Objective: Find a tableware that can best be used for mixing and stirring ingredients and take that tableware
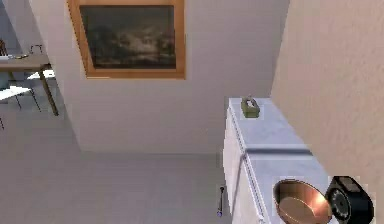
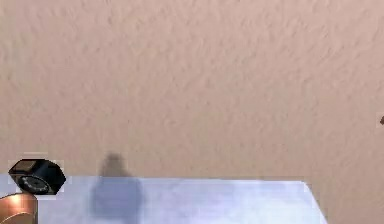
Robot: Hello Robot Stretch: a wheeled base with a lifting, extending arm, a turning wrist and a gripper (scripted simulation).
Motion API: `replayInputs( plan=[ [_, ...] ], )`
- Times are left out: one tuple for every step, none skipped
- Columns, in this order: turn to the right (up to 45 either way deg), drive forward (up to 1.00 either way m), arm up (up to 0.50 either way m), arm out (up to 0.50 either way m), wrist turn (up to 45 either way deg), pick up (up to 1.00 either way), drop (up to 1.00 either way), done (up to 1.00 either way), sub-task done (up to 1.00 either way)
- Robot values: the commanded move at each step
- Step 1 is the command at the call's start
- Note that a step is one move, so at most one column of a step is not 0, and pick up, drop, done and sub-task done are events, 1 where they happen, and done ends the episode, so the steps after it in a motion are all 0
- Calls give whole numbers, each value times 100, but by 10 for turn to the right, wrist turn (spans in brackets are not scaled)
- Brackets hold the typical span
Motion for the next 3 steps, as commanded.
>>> replayInputs(
  plan=[
    [-450, 0, 0, 0, 0, 0, 0, 0, 0],
    [0, 0, 50, 0, 0, 0, 0, 0, 0],
    [0, 0, 36, 0, 0, 0, 0, 0, 0]
  ],
)
